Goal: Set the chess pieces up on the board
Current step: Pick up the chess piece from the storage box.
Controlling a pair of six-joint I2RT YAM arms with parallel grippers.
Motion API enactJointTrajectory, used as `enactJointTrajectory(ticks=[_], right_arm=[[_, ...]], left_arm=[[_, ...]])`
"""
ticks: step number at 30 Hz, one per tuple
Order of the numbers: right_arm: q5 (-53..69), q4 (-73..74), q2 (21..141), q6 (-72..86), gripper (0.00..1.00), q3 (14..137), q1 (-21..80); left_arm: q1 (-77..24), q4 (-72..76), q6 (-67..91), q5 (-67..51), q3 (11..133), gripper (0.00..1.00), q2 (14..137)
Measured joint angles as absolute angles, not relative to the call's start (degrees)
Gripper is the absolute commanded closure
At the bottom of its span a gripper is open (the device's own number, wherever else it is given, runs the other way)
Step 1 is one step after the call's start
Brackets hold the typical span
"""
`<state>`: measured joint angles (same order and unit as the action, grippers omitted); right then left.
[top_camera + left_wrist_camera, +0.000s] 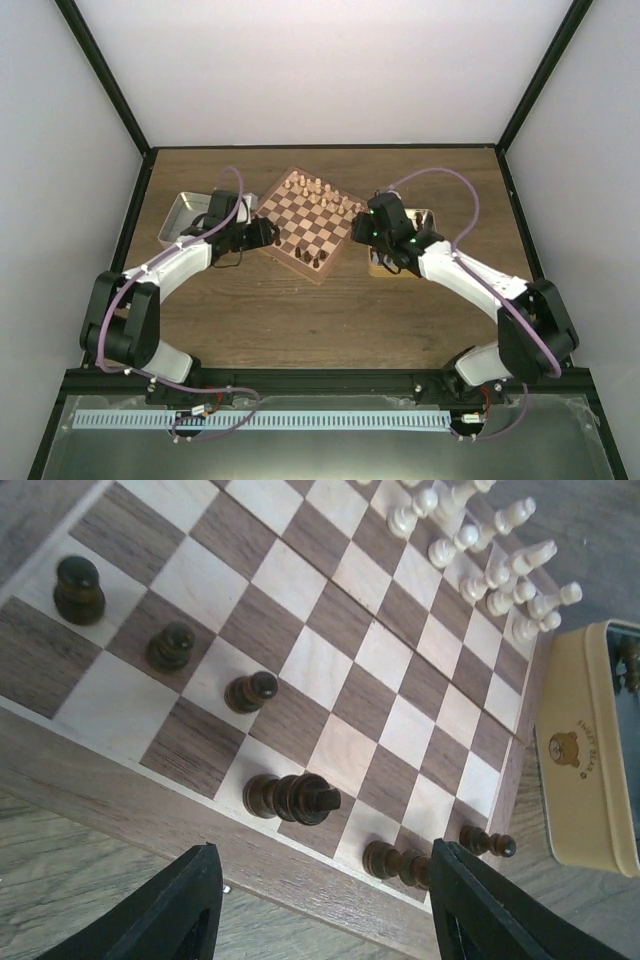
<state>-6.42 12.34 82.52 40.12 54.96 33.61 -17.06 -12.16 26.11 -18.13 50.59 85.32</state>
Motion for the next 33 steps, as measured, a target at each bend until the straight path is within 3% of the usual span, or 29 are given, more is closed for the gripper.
enactJointTrajectory(ticks=[8,19,33], right_arm=[[-12.8,12.91,77.41,40.93,0.45,52.23,31.92],[-11.38,18.92,77.65,37.1,0.53,51.68,24.16],[-3.09,26.26,95.37,31.55,0.56,55.72,19.27]], left_arm=[[-17.85,-13.3,25.87,-17.12,51.48,0.44,87.7],[-17.85,-14.68,25.47,-7.94,49.98,0.44,75.64],[-17.85,-14.2,24.14,-4.91,47.55,0.43,71.02]])
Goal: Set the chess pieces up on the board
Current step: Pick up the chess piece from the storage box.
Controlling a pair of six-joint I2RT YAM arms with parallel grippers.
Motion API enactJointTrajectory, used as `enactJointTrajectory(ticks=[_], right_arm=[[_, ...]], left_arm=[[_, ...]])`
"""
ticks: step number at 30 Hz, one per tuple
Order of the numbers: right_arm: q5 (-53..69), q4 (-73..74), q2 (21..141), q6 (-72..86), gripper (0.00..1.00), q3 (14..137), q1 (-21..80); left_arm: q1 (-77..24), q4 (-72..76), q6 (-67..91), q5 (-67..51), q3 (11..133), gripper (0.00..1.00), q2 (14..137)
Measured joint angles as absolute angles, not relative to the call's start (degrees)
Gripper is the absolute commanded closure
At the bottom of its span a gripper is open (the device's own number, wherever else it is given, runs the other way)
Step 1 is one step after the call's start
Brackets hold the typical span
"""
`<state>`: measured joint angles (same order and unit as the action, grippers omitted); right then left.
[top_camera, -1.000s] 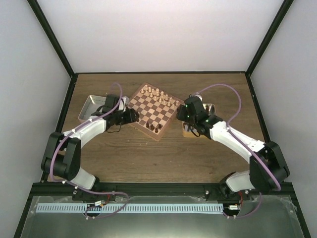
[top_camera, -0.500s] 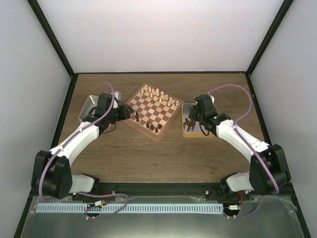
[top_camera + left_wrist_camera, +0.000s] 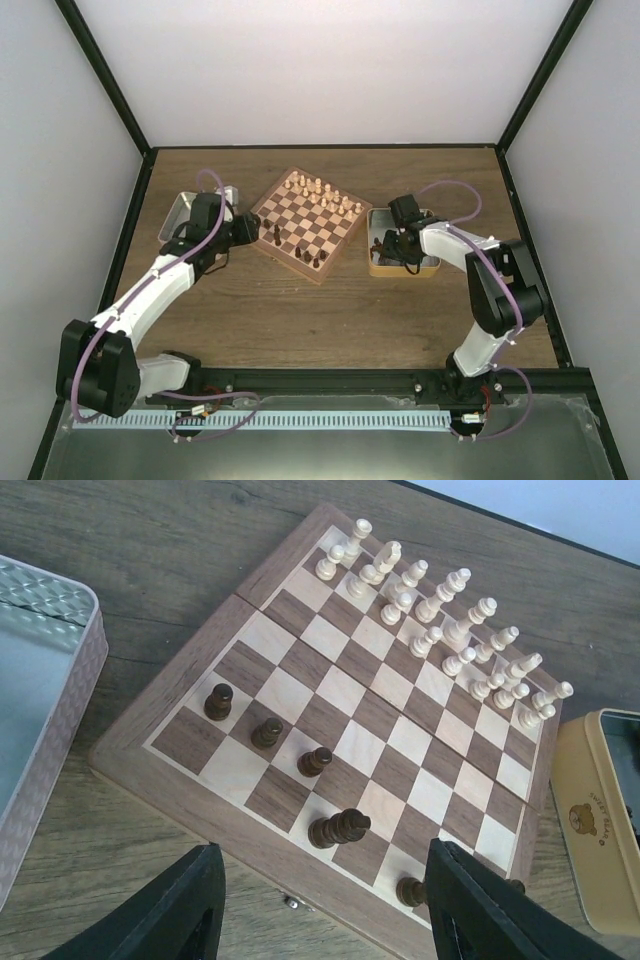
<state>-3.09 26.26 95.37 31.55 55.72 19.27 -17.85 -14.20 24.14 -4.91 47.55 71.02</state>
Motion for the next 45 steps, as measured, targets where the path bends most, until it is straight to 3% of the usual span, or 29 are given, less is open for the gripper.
enactJointTrajectory(ticks=[8,12,18,23,29,34,38,45], right_arm=[[-4.62,27.55,100.38,30.22,0.64,59.61,19.2],[-5.69,26.65,103.07,29.04,0.74,61.65,19.2],[-6.26,23.88,104.73,27.64,0.74,62.96,19.2],[-6.98,21.54,106.08,26.04,0.93,63.7,19.2],[-8.73,20.1,106.24,25.54,0.94,63.7,19.2],[-8.93,18.22,99.59,24.56,0.94,57.8,19.2],[-3.99,12.58,89.82,22.2,0.94,52.51,19.2],[19.51,-2.48,78.24,18.74,0.94,45.87,19.88]], left_arm=[[-17.85,-12.71,24.16,-5.15,47.03,0.43,71.05],[-17.85,-12.53,24.16,-5.08,46.98,0.43,71.02],[-17.85,-12.51,24.14,-4.97,46.52,0.43,70.89],[-17.85,-12.51,24.14,-5.02,46.37,0.43,70.89],[-17.85,-12.4,24.14,-5.56,46.37,0.43,70.63],[-17.85,-10.68,24.1,-8.93,46.13,0.42,70.19],[-17.85,-8.49,24.25,-13.89,45.93,0.4,69.6],[-17.89,-1.41,28.56,-26.02,45.3,0.37,67.29]])
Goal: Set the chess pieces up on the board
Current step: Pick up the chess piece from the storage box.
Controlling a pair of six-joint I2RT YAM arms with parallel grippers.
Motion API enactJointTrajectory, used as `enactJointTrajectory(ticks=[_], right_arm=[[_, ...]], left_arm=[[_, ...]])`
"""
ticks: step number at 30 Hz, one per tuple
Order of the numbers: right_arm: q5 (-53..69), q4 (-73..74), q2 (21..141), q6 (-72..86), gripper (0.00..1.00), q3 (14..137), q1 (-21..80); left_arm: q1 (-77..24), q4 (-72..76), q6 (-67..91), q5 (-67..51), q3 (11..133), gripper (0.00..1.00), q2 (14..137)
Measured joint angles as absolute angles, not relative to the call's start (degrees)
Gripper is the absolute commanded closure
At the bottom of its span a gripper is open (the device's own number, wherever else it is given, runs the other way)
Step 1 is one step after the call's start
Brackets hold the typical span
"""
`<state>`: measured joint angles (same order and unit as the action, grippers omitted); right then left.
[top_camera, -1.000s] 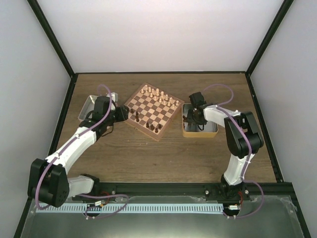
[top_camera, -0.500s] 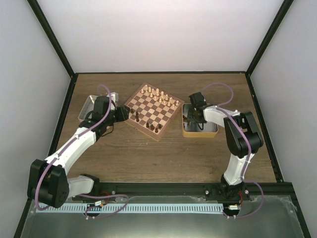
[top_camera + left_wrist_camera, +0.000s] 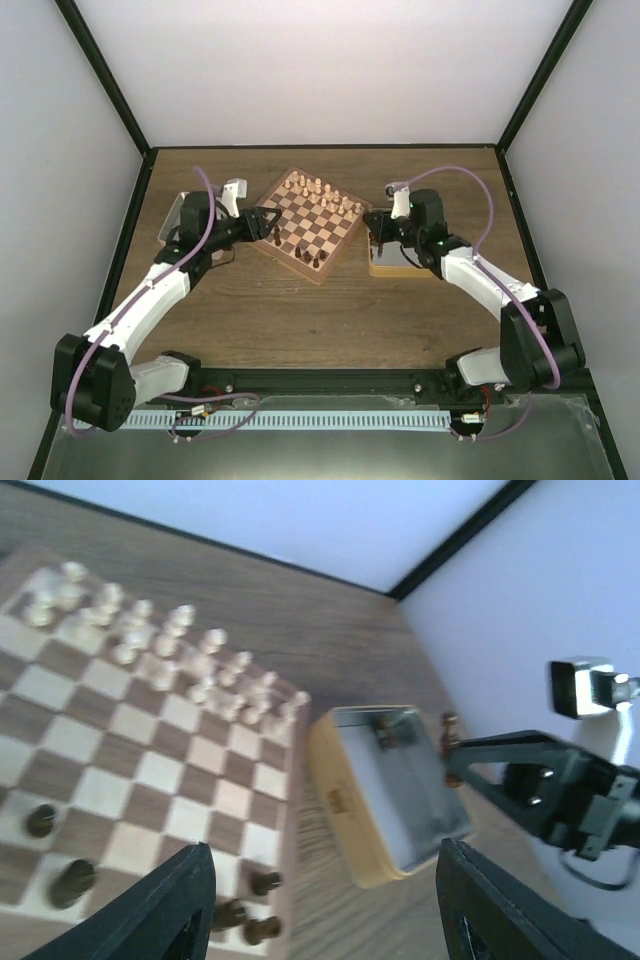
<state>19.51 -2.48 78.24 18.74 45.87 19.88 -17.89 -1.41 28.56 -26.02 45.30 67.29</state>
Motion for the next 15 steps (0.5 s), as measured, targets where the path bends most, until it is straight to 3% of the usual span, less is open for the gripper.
enactJointTrajectory(ticks=[7,15], right_arm=[[38.92,-11.0,77.38,15.88,0.94,45.63,27.27],[46.89,-10.41,81.65,10.63,0.94,52.56,34.37]], left_arm=[[-18.41,4.43,34.22,-37.43,45.17,0.36,66.15],[-19.51,4.23,37.6,-48.21,45.23,0.43,66.48]])
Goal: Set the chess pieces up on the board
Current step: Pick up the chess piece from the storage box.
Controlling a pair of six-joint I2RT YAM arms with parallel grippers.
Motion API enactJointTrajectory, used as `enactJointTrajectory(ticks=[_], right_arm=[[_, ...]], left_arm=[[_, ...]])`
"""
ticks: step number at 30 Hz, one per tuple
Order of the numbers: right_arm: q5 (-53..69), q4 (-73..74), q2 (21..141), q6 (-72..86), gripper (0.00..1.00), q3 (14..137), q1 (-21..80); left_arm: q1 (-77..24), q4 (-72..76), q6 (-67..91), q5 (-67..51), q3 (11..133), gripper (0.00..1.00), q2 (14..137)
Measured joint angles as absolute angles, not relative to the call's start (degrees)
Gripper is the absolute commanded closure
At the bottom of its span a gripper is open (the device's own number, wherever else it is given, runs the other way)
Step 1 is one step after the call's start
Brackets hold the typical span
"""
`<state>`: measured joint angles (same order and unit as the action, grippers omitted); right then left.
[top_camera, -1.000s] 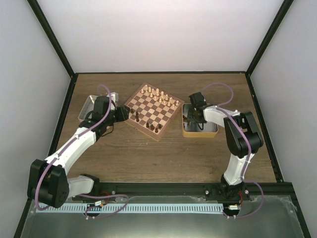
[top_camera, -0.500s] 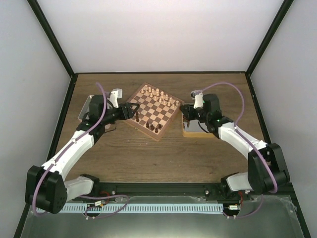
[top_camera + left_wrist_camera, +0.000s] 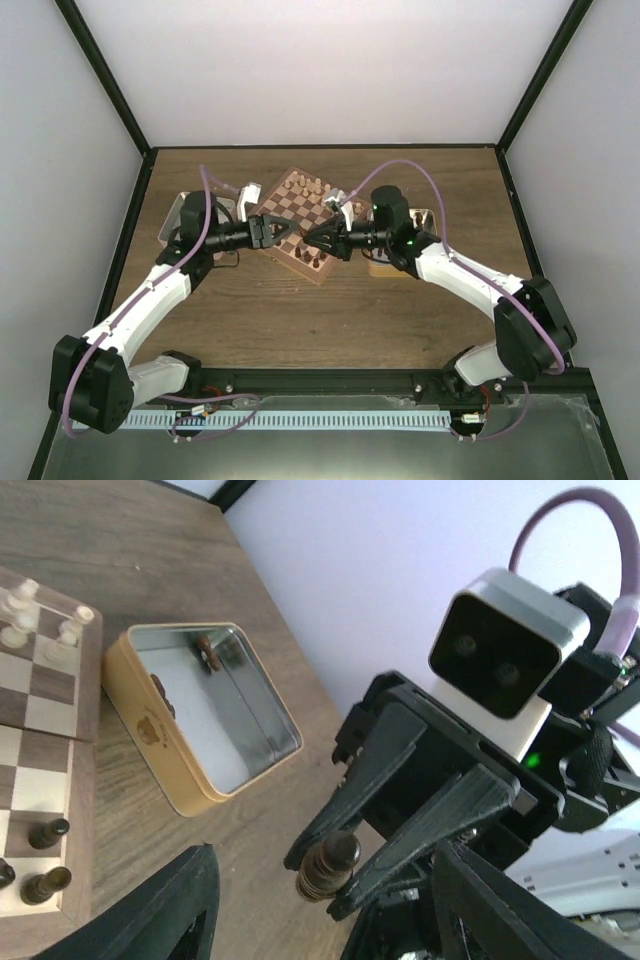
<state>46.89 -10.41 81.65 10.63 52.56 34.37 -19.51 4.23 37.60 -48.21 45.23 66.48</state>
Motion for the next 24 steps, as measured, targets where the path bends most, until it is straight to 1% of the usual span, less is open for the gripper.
enactJointTrajectory(ticks=[4,9,17,21,24], right_arm=[[48.51,-9.3,82.91,9.04,0.94,54.24,34.89],[49.47,-8.19,83.9,8.05,0.94,54.76,35.22],[50.63,-7.27,85.25,7.05,0.94,55.75,35.35],[51.07,-6.85,86.06,6.81,0.94,56.62,35.46],[51.29,-6.68,86.67,6.63,0.94,56.86,35.51]], left_arm=[[-19.51,3.53,38.06,-50.87,45.28,0.55,66.78],[-19.51,2.76,38.15,-52.07,45.32,0.57,67.24],[-19.51,1.02,36.82,-52.12,45.98,0.63,68.82],[-19.51,0.25,35.94,-51.92,46.19,0.69,69.87],[-19.51,-0.25,35.59,-51.88,46.19,0.76,70.24]])
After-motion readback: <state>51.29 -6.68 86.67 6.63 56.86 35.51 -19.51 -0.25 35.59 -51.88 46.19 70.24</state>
